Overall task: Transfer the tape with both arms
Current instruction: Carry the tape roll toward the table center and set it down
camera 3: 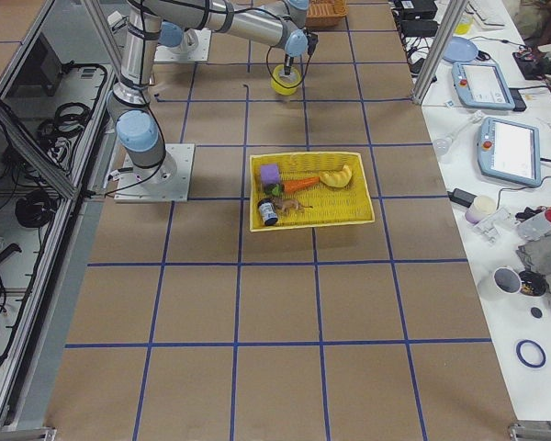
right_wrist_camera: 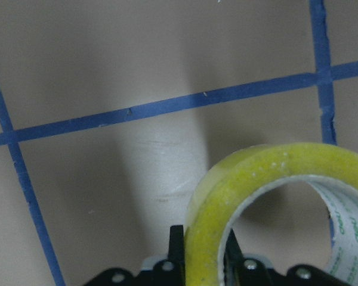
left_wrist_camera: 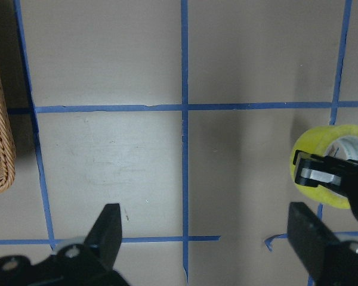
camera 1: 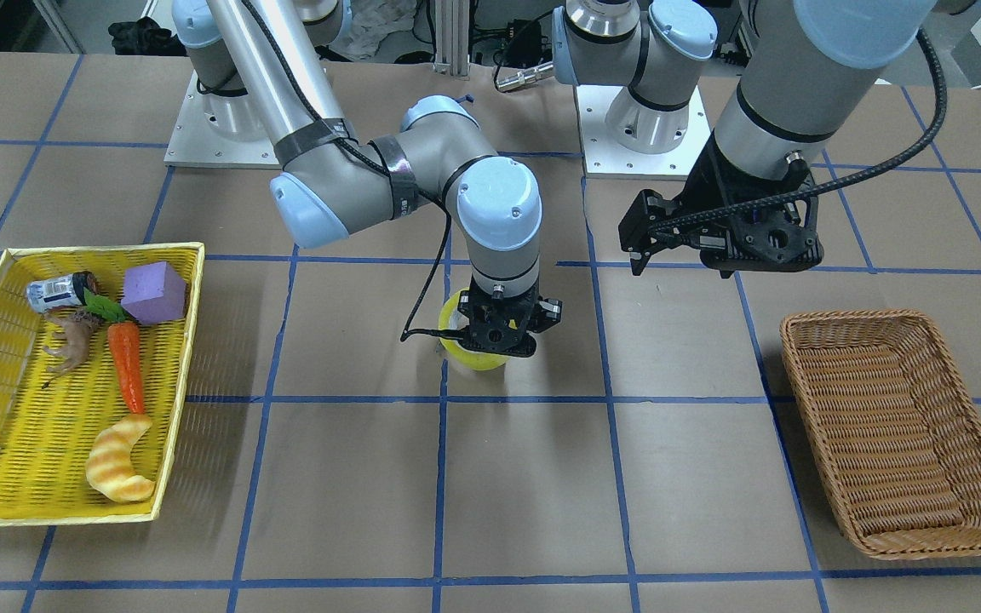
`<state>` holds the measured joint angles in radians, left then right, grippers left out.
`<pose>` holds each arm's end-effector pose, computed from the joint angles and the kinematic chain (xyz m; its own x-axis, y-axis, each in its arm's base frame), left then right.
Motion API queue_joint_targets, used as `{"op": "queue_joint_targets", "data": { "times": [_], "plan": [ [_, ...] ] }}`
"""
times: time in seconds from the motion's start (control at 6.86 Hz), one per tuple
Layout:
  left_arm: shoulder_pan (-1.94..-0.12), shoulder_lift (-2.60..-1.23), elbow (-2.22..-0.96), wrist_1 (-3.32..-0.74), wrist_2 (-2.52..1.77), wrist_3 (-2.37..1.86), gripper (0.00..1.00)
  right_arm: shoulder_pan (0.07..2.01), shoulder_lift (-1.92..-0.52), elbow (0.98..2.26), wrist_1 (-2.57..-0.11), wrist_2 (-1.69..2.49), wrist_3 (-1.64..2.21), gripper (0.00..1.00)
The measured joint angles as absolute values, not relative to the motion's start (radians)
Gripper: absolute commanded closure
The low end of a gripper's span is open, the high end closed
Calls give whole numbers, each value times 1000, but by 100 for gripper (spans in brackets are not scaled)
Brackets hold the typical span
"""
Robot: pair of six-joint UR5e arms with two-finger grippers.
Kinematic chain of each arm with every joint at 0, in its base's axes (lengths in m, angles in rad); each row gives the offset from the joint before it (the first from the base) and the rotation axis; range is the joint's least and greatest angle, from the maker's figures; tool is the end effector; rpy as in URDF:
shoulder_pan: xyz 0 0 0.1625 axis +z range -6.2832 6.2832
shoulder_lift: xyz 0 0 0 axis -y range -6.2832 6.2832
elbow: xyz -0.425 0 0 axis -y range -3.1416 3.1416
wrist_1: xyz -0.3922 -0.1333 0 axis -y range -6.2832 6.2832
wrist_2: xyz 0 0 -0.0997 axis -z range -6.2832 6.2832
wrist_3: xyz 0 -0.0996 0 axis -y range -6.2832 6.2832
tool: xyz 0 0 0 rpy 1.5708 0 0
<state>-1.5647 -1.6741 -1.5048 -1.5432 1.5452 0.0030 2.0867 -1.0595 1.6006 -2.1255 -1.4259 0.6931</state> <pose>-0.1326 -0.5353 0.4701 -0.9997 -0.0033 0.0256 -0.0031 0.9999 0.0096 0.4467 -0.4883 0.2339 -0.9766 0.1789 -0.1198 0.1699 0.9821 0.0818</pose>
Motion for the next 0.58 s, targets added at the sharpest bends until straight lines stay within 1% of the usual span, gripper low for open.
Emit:
{"op": "queue_joint_targets", "data": {
  "times": [0.15, 0.29, 0.58],
  "plan": [
    [-1565, -1675, -1505, -1543, 1544, 3, 0, 2098, -1055, 1601, -2134, -1426, 700, 8],
    [-1565, -1675, -1506, -1543, 1545, 3, 0, 2104, -1061, 1599, -2137, -1427, 710, 0],
    [-1565, -1676, -1508, -1544, 1547, 3, 0, 2089, -1111, 1596, -2131, -1442, 693, 0]
  ]
}}
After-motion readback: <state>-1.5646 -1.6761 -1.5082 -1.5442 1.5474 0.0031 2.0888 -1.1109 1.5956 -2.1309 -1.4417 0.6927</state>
